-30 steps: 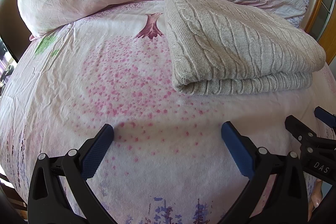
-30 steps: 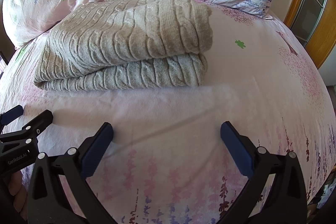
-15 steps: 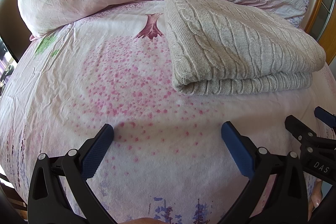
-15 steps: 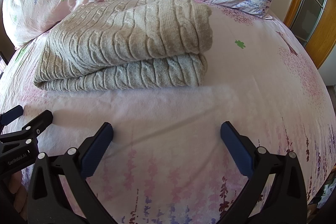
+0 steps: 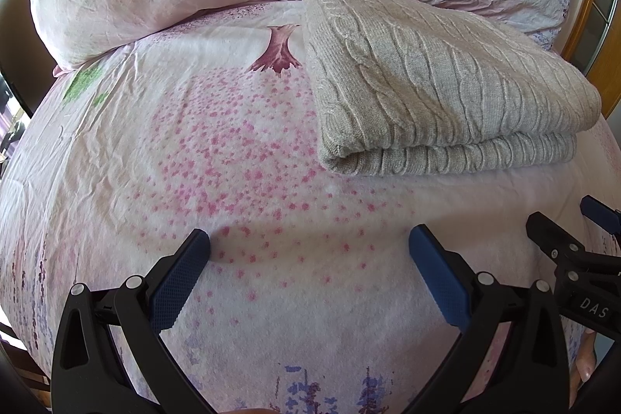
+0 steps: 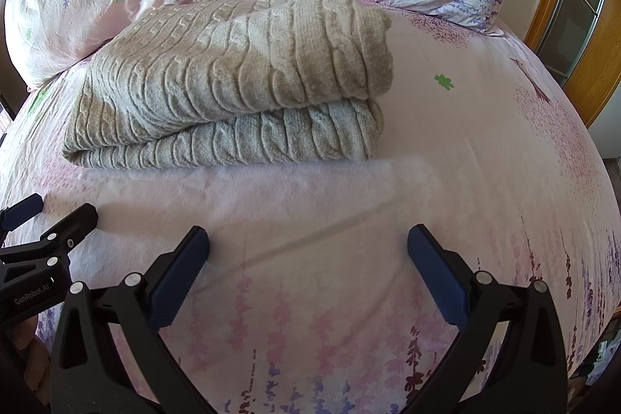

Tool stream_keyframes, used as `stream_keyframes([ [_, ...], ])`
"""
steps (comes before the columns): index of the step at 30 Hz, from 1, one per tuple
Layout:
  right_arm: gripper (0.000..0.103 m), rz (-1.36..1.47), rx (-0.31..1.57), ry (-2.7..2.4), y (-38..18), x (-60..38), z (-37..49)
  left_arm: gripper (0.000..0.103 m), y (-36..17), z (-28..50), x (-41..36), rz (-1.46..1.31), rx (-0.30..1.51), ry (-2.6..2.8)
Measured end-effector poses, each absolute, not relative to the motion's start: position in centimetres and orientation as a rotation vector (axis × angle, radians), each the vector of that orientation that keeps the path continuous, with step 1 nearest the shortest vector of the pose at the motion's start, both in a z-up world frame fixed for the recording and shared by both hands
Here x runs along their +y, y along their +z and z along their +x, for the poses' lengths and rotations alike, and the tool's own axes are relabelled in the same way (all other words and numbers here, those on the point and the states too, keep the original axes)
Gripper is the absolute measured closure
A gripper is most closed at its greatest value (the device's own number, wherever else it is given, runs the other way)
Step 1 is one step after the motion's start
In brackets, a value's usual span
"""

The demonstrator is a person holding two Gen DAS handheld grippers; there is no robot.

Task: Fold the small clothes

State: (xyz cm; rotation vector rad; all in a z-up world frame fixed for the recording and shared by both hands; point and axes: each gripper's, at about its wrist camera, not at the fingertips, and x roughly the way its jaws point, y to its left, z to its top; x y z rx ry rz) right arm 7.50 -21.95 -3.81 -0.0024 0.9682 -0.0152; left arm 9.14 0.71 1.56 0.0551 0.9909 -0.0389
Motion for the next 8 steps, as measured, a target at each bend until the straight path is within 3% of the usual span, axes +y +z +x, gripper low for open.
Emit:
stream_keyframes([
  [8, 0.002, -0.002, 0.968, -0.016, -3.82, -21.91, 7.49, 0.001, 1.56, 9.15, 0.73, 0.054, 0.991, -0.037],
])
